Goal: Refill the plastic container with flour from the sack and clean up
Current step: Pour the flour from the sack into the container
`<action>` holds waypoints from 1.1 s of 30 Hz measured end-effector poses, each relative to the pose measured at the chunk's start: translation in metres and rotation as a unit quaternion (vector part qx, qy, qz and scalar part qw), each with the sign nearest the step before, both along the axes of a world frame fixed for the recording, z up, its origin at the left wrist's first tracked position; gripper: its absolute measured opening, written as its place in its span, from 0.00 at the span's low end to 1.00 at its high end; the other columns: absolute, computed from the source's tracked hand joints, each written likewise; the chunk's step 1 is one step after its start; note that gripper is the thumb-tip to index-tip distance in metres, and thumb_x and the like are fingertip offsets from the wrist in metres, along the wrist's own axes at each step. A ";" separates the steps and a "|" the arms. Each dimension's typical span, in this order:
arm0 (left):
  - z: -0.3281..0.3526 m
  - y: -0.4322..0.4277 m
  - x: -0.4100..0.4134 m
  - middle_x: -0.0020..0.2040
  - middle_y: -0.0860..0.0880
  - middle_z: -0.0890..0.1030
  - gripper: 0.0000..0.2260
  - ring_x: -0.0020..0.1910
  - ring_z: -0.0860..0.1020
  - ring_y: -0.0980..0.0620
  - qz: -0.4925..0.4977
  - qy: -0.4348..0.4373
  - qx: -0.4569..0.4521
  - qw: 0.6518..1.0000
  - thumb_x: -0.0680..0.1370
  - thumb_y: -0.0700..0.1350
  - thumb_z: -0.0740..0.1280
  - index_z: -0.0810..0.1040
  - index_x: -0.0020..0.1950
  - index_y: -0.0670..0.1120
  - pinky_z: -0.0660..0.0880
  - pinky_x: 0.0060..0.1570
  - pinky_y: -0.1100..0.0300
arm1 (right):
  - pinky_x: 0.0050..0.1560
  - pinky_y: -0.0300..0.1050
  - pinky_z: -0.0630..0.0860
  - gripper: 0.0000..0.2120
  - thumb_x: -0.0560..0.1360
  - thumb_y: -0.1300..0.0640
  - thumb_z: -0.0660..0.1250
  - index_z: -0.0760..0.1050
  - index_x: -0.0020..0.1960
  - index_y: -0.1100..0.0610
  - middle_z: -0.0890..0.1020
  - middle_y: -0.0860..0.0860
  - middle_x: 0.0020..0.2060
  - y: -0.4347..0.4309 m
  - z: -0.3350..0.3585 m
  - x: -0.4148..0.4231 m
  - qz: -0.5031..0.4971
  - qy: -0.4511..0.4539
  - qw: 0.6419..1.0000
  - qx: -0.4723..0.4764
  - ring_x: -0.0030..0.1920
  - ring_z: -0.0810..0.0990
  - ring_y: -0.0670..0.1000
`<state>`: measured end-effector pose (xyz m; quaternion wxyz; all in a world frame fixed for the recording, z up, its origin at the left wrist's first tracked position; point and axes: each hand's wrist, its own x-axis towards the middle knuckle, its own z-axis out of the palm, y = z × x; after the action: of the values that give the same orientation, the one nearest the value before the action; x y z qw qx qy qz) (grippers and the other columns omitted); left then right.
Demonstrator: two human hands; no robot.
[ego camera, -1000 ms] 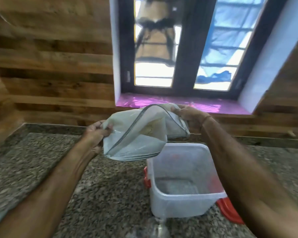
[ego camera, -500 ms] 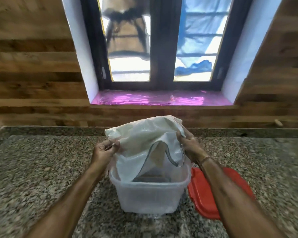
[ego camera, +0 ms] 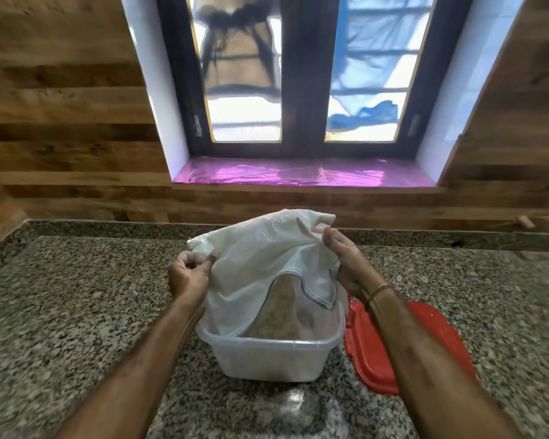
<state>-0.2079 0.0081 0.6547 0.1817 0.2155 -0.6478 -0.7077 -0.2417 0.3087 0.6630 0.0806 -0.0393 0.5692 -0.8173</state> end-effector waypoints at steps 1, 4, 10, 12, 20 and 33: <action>0.001 0.001 0.002 0.41 0.51 0.79 0.16 0.41 0.77 0.50 0.009 0.004 -0.012 1.000 0.71 0.45 0.81 0.74 0.46 0.46 0.73 0.39 0.62 | 0.50 0.47 0.85 0.32 0.75 0.45 0.71 0.74 0.68 0.68 0.82 0.64 0.60 -0.002 0.000 0.002 -0.008 -0.004 1.000 0.003 0.54 0.83 0.57; 0.003 -0.001 0.002 0.53 0.45 0.79 0.25 0.47 0.78 0.50 -0.010 -0.008 0.008 1.000 0.74 0.39 0.79 0.68 0.64 0.44 0.75 0.45 0.59 | 0.47 0.43 0.84 0.22 0.72 0.49 0.76 0.81 0.57 0.65 0.87 0.56 0.55 -0.005 -0.005 0.008 -0.023 0.007 0.999 0.032 0.52 0.84 0.54; 0.005 -0.026 0.004 0.54 0.43 0.82 0.25 0.47 0.81 0.44 -0.099 -0.053 0.170 0.979 0.77 0.29 0.71 0.74 0.70 0.49 0.84 0.32 0.51 | 0.51 0.46 0.85 0.27 0.76 0.47 0.69 0.81 0.63 0.69 0.87 0.61 0.57 -0.012 0.000 0.013 -0.019 0.007 0.997 0.079 0.55 0.86 0.56; 0.006 -0.030 0.009 0.58 0.42 0.82 0.28 0.51 0.82 0.43 -0.117 -0.055 0.173 0.976 0.76 0.28 0.71 0.73 0.71 0.49 0.85 0.36 0.48 | 0.54 0.46 0.83 0.31 0.76 0.38 0.64 0.85 0.61 0.63 0.88 0.58 0.56 -0.012 0.004 0.013 -0.008 -0.002 0.993 0.116 0.58 0.87 0.55; 0.010 -0.025 0.025 0.58 0.44 0.83 0.23 0.49 0.83 0.46 -0.138 -0.002 0.157 0.978 0.78 0.31 0.70 0.72 0.69 0.47 0.84 0.34 0.52 | 0.59 0.52 0.82 0.41 0.83 0.32 0.51 0.80 0.63 0.69 0.86 0.60 0.58 -0.014 0.008 0.015 0.020 -0.072 0.994 0.077 0.57 0.86 0.55; 0.012 -0.025 0.031 0.46 0.47 0.81 0.18 0.44 0.80 0.50 -0.174 0.070 0.014 0.982 0.73 0.29 0.74 0.72 0.51 0.48 0.81 0.37 0.58 | 0.60 0.65 0.82 0.44 0.65 0.39 0.81 0.73 0.68 0.67 0.84 0.63 0.62 -0.039 -0.002 0.014 -0.128 -0.066 0.987 -0.068 0.62 0.83 0.65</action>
<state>-0.1768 -0.0173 0.6671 0.0978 0.0517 -0.6507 -0.7512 -0.2279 0.2698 0.6611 0.0101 0.0830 0.5063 -0.8583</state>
